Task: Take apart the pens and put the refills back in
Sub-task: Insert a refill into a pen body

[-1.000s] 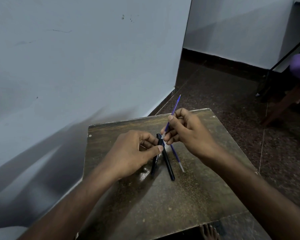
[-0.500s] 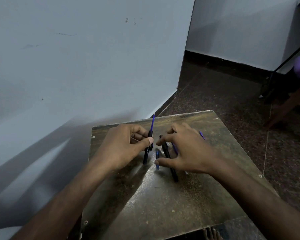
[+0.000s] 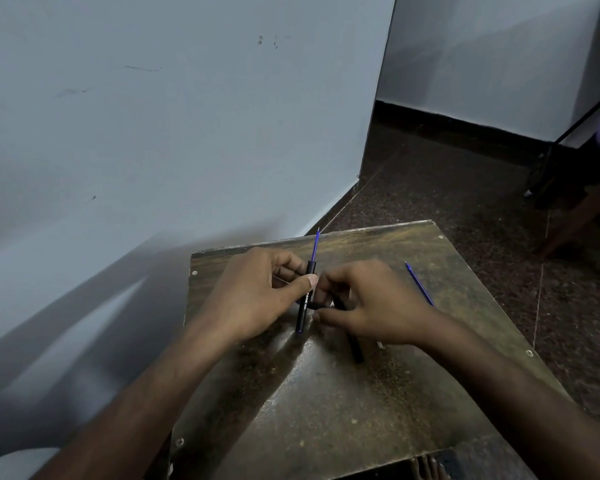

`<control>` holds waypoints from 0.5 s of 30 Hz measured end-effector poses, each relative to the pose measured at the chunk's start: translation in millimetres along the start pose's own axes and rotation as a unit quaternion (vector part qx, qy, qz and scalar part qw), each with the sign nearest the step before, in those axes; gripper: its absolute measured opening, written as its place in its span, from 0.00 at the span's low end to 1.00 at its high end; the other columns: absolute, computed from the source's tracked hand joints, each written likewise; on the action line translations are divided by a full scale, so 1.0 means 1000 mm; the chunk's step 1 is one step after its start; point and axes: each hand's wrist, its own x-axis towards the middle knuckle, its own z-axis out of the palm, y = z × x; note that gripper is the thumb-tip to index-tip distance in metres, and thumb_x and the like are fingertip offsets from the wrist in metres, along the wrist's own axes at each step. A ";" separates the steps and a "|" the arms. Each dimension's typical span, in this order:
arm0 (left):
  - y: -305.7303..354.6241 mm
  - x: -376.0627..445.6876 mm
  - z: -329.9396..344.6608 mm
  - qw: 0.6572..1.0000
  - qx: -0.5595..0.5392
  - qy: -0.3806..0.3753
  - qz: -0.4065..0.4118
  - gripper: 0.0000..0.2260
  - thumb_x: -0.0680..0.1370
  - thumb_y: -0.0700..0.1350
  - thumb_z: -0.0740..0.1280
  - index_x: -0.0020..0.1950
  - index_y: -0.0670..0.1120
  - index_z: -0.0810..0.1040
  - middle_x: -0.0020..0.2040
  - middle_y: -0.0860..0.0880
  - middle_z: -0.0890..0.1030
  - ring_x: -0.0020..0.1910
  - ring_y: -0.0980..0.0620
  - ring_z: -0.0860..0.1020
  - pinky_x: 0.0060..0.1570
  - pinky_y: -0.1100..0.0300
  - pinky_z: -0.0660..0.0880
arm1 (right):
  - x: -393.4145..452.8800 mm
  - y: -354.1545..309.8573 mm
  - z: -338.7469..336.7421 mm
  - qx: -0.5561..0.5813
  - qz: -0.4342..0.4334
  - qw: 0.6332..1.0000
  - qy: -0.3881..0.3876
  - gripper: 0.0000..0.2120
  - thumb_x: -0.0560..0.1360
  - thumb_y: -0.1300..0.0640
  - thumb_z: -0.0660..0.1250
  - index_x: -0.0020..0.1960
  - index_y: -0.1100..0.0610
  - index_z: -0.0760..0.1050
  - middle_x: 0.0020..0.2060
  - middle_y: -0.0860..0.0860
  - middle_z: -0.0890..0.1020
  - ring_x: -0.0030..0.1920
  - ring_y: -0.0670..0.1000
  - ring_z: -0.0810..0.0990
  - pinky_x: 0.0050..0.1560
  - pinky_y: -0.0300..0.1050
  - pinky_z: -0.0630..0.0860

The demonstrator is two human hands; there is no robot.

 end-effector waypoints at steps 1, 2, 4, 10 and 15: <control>0.000 0.000 0.000 1.000 -0.005 0.003 0.001 0.02 0.79 0.54 0.77 0.48 0.58 0.89 0.40 0.64 0.89 0.39 0.68 0.86 0.49 0.58 0.85 | 0.000 0.002 -0.003 0.028 0.012 0.999 0.016 0.06 0.74 0.51 0.81 0.46 0.49 0.85 0.36 0.44 0.86 0.38 0.43 0.84 0.39 0.33 0.73; 0.000 0.000 0.001 1.000 -0.013 0.005 0.002 0.02 0.78 0.54 0.77 0.48 0.57 0.89 0.41 0.63 0.89 0.39 0.67 0.86 0.49 0.58 0.85 | -0.001 0.005 -0.007 0.052 0.025 0.998 0.033 0.06 0.74 0.51 0.82 0.47 0.48 0.86 0.36 0.44 0.87 0.39 0.42 0.85 0.39 0.31 0.74; 0.000 0.001 0.002 1.000 -0.024 0.018 0.010 0.02 0.79 0.54 0.77 0.49 0.57 0.89 0.42 0.62 0.90 0.40 0.66 0.86 0.47 0.63 0.84 | -0.002 0.011 -0.014 0.077 0.048 0.995 0.051 0.06 0.74 0.51 0.83 0.48 0.46 0.87 0.36 0.42 0.88 0.39 0.38 0.85 0.38 0.28 0.72; 0.003 0.002 0.003 0.999 -0.014 0.037 0.022 0.01 0.80 0.52 0.77 0.49 0.58 0.88 0.42 0.65 0.88 0.39 0.69 0.84 0.39 0.79 0.73 | -0.004 0.024 -0.023 0.184 0.099 0.974 0.088 0.07 0.83 0.55 0.72 0.60 0.49 0.86 0.44 0.48 0.91 0.48 0.47 0.88 0.49 0.44 0.81; 0.008 -0.002 0.011 0.999 0.015 0.017 0.037 0.03 0.79 0.51 0.78 0.47 0.59 0.87 0.39 0.60 0.88 0.39 0.69 0.83 0.39 0.79 0.72 | -0.002 0.017 -0.029 0.497 0.137 0.838 0.182 0.07 0.83 0.57 0.72 0.59 0.58 0.82 0.55 0.51 0.91 0.53 0.49 0.86 0.50 0.44 0.78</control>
